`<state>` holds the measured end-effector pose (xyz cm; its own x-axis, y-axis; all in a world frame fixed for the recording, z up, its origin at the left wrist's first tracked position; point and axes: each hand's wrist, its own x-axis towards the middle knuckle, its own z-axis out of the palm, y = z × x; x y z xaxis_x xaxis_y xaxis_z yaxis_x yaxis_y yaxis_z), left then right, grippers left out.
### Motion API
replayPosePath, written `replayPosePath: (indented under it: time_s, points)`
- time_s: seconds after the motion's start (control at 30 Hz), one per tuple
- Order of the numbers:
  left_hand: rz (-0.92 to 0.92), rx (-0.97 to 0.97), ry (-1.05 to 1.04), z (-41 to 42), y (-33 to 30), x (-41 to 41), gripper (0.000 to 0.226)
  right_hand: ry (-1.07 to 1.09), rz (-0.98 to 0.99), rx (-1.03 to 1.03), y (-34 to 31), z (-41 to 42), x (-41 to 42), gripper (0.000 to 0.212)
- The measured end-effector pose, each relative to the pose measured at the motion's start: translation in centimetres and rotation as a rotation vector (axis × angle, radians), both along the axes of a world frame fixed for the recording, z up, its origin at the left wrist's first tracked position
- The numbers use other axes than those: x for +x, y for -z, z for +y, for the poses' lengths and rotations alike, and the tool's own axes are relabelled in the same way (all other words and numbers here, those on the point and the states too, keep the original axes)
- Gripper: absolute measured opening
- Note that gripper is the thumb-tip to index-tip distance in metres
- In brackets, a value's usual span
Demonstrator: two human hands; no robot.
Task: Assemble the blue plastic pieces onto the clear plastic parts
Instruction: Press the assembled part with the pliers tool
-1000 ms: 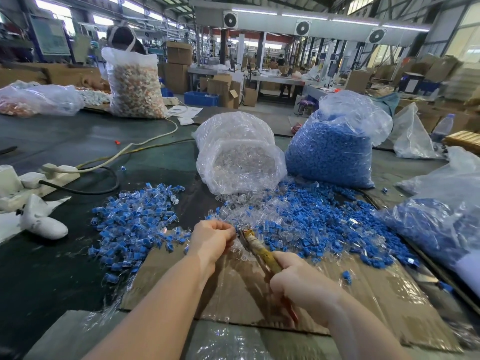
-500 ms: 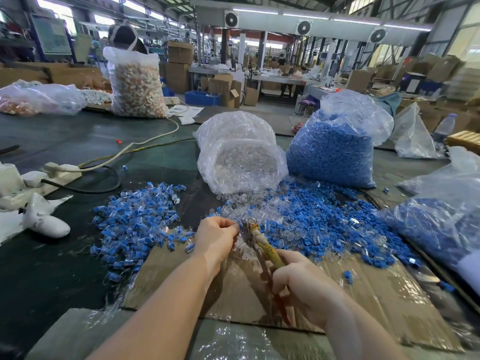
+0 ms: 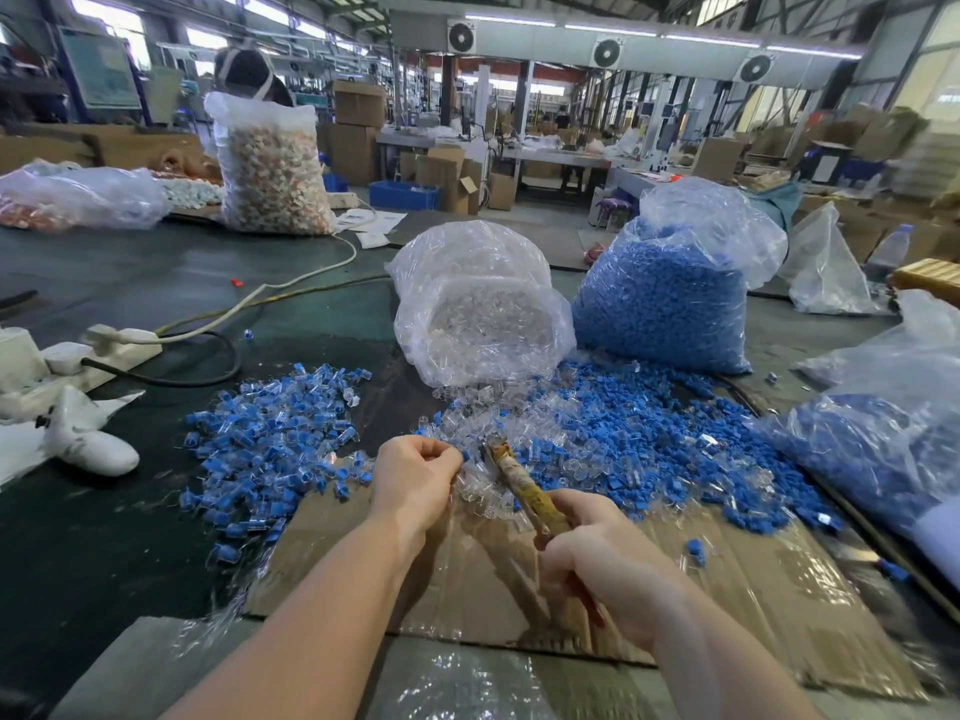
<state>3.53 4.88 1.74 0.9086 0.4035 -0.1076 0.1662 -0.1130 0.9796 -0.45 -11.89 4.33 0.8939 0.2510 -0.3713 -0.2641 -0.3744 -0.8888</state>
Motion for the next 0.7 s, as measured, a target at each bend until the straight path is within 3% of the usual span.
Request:
replayPosePath:
  time_s: [0.23,0.37,0.47,0.53,0.7]
  points:
    - [-0.059,-0.233,0.052,0.5,0.1,-0.3,0.012,0.218,-0.252,-0.112,0.6,-1.4,1.5,0.048]
    - [-0.064,-0.287,0.047,0.3,0.5,-0.2,0.012,0.426,-0.396,-0.438,1.9,-3.8,3.8,0.055]
    - [-0.066,-0.238,0.051,0.3,0.7,-0.2,0.013,0.508,-0.371,-0.648,2.4,-5.3,4.9,0.066]
    - [-0.084,-0.142,0.021,0.5,0.9,-0.1,0.010,0.517,-0.356,-0.774,2.6,-6.0,5.4,0.067]
    - [-0.096,0.533,-0.158,3.0,0.9,0.4,0.005,0.464,-0.338,-1.017,3.2,-7.1,5.8,0.065]
